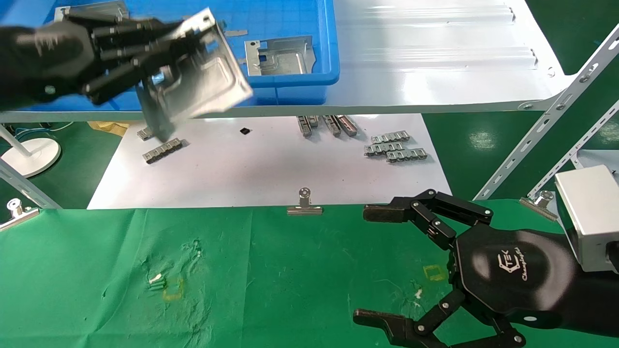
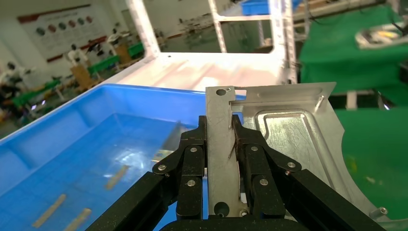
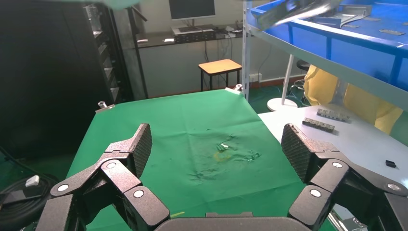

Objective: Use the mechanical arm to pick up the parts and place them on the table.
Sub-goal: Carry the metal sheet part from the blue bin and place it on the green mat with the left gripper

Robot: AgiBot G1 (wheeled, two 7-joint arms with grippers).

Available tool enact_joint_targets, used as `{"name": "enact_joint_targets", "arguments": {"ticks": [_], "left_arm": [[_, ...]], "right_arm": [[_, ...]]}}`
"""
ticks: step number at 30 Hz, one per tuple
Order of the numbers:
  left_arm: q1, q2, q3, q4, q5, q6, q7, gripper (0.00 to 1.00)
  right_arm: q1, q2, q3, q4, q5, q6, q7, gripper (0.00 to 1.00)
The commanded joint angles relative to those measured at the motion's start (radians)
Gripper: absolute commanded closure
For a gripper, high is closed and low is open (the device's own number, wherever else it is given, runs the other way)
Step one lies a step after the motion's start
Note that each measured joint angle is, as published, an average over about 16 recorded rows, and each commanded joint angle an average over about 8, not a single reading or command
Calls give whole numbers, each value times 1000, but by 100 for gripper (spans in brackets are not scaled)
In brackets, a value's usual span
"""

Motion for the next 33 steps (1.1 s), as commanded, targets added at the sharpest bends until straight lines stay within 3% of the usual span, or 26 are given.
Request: {"name": "enact_joint_targets", "arguments": {"ticks": [1,7,13,18,24,29,33], "left_arm": [[51,-27,2,-73,-37,7,20,100],[228,-145,47,-288,-209,1,17,100],[354,-235,119,-355,-284,-4,76,100],[411,-240,196,-317,-235,-15,210,100],[403,-183,272,-238,-81,-58,464,100],[395,-133,300,-152,-2,-56,698,100],[388,-106,310,-60,14,-39,798,99]], "right_arm": [[0,0,0,0,0,0,0,0],[0,0,0,0,0,0,0,0],[0,0,0,0,0,0,0,0],[0,0,0,0,0,0,0,0],[0,0,0,0,0,0,0,0],[0,0,-1,0,0,0,0,0],[0,0,-1,0,0,0,0,0]]}}
